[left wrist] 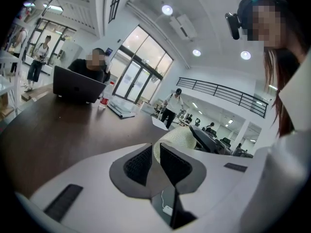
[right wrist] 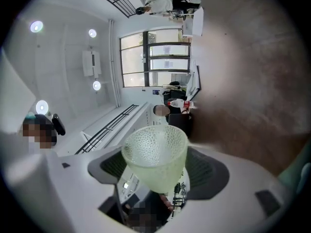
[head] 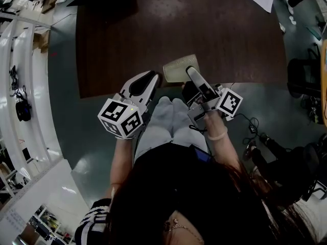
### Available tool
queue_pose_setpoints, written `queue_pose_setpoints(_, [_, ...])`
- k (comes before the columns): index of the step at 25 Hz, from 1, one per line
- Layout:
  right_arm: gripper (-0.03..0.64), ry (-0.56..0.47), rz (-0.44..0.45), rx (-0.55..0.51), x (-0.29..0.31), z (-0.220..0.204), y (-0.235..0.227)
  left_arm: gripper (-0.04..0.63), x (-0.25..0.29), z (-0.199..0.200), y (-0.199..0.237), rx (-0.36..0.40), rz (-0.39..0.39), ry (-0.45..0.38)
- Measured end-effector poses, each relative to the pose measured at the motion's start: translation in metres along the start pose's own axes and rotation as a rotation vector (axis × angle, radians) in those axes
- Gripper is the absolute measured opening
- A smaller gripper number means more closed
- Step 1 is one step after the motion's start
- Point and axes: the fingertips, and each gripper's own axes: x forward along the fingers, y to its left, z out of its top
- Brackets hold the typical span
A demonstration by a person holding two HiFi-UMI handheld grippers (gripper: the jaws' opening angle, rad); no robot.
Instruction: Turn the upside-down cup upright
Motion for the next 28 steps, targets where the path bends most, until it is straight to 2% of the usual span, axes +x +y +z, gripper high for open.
queue_pose_setpoints(7, [0.376,-0.018,0.026,0.065,-0.005,0.003,0.001,0.091,0.003,-0.002,-0.013,0.001,-0.058,0.014])
queue_pose_setpoints(10, [0.376,-0.025,0.041,0.086,-0.006,0.004,0.004,0.156,0.004,-0.002,-0.019,-0.004,-0.096,0.025])
queue_pose_setpoints(12, [0.377,-0.023,0.048,0.092,-0.006,0.004,0.004,0.175,0.004,-0.004,-0.022,-0.004,-0.113,0.032])
queue_pose_setpoints(16, [0.376,-0.016,0.07,0.121,-0.003,0.001,0.005,0.275,0.006,-0.009,-0.027,0.004,-0.157,0.063])
queue_pose_setpoints(21, [0.377,0.017,0.108,0.162,-0.001,-0.005,0.009,0.318,0.008,-0.005,-0.037,-0.002,-0.212,0.054])
queue_pose_setpoints(28, [0.376,0.046,0.148,0.215,-0.001,-0.012,0.013,0.345,0.014,0.001,-0.05,0.045,-0.269,0.067])
